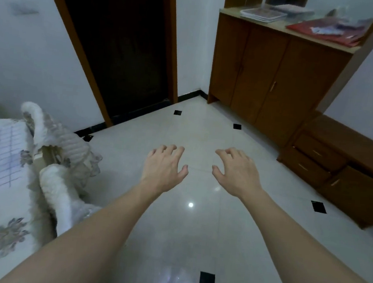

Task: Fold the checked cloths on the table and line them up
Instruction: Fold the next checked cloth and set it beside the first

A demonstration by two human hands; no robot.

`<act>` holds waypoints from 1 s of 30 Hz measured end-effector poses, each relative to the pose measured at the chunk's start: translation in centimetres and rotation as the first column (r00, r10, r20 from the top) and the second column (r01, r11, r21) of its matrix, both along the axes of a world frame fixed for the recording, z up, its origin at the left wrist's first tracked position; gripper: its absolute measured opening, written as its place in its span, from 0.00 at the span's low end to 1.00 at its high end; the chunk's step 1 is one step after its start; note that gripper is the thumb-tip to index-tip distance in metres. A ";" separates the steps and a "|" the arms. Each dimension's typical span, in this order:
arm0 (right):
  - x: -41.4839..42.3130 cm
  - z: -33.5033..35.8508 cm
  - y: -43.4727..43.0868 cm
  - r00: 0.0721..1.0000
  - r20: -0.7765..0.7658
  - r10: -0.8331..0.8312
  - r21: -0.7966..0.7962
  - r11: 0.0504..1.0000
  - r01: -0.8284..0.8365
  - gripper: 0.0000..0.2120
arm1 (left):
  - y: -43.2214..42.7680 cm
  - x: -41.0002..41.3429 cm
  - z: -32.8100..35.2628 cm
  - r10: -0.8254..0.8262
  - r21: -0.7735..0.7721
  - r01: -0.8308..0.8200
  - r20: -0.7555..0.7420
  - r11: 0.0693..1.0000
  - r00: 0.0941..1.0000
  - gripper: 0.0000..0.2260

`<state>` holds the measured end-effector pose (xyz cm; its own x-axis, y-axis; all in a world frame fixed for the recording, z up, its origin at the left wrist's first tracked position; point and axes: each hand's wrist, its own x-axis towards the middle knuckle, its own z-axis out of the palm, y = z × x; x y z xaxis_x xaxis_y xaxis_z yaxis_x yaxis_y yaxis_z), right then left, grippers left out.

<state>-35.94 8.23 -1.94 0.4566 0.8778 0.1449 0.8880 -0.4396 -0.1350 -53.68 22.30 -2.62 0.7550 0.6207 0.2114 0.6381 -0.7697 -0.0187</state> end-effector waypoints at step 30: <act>12.6 -2.0 53.3 0.948 -0.004 0.318 -0.033 0.948 -0.318 0.24 | 47.1 11.3 -1.6 0.271 -0.030 -0.272 -0.045 0.962 0.962 0.25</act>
